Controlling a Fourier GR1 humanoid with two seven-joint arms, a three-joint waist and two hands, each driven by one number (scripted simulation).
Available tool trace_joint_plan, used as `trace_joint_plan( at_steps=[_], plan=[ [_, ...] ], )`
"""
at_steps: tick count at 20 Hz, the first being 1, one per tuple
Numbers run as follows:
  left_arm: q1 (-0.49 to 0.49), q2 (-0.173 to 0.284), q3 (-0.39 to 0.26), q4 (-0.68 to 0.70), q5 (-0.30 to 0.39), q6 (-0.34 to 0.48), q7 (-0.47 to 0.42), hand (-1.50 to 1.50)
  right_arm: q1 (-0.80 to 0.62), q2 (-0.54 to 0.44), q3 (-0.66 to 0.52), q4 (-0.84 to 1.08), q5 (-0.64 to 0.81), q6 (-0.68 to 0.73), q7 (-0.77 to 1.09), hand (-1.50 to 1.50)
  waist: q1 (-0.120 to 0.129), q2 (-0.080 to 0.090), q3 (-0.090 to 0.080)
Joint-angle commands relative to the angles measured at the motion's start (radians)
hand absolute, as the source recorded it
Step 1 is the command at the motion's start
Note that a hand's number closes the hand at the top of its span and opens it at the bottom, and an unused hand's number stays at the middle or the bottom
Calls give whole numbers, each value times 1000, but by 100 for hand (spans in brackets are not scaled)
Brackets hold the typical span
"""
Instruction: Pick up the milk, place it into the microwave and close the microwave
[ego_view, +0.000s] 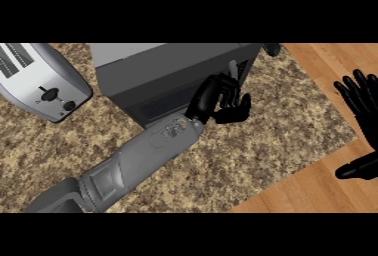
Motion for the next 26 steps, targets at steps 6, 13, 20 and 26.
trace_joint_plan(
  at_steps=[6,13,20,26],
  plan=[
    [-85,-36,-2,11,32,8,-9,150,-69,-50,116,-142,34,170,-12,150,-20,-7,2],
    [-87,-36,-1,19,61,32,-15,150,-70,-54,167,-234,11,179,26,150,-46,-9,4],
    [-76,-35,-14,19,76,71,-30,150,-65,-56,208,-316,1,168,66,150,-73,-10,4],
    [-72,-35,-19,19,87,104,-44,150,-62,-50,234,-377,-17,158,91,150,-78,-12,3]
  ],
)
